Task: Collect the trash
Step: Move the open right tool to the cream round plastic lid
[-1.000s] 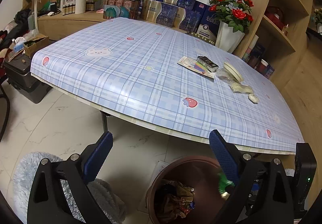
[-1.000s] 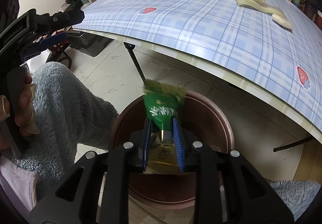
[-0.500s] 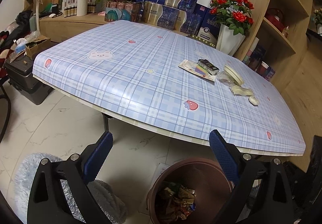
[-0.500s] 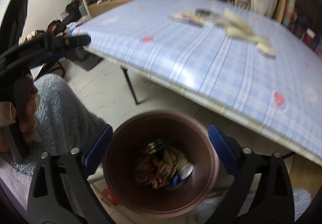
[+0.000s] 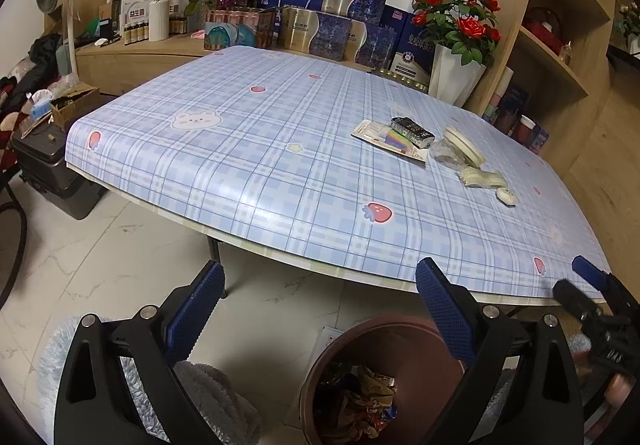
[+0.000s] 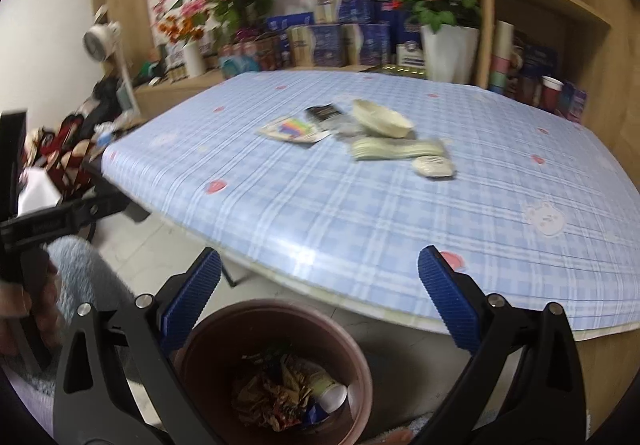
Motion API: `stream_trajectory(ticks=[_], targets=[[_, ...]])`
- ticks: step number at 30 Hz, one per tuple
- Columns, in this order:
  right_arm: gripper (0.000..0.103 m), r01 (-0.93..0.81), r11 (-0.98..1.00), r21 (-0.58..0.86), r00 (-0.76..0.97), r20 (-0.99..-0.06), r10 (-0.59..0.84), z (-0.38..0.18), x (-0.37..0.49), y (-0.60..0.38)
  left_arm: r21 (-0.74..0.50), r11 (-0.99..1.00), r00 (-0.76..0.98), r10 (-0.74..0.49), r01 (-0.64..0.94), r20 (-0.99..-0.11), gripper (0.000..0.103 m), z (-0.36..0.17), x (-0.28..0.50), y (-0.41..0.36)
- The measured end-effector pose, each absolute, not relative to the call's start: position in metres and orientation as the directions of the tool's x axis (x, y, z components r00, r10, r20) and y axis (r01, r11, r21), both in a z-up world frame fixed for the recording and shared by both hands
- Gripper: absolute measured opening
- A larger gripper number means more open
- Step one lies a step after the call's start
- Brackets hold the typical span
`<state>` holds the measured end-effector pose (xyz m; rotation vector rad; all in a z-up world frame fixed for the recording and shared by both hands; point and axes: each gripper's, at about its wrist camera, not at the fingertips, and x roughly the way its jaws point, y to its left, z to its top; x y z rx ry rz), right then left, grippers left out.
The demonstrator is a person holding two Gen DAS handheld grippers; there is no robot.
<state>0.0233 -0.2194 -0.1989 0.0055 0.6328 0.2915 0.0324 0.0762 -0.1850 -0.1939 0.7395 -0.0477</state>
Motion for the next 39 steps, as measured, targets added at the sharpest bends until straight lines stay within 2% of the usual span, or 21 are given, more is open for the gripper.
stream_trajectory(ticks=[8,13,25,32,39], targets=[[0.097,-0.17,0.976,0.138,0.812,-0.541,0.218,-0.192,0.052,-0.259,-0.153,0.988,0.726,-0.121,0.022,-0.677,0.094,-0.177,0.055,0.065],[0.097,-0.145,0.975,0.166,0.807,-0.55,0.214,-0.195,0.071,-0.274,-0.141,0.988,0.721,-0.145,0.066,-0.677,0.094,-0.17,0.076,0.049],[0.097,-0.233,0.948,0.218,0.733,-0.601,0.318,-0.186,0.177,-0.274,-0.151,0.983,0.691,-0.178,0.1,-0.701,0.091,-0.16,0.156,0.021],[0.097,-0.229,0.93,0.287,0.645,-0.671,0.366,-0.194,0.255,-0.249,-0.155,0.984,0.654,-0.177,0.091,-0.735,0.087,-0.167,0.201,0.015],[0.097,-0.148,0.95,0.277,0.574,-0.758,0.31,-0.216,0.297,-0.232,-0.155,0.981,0.622,-0.196,0.12,-0.758,0.087,-0.177,0.227,0.009]])
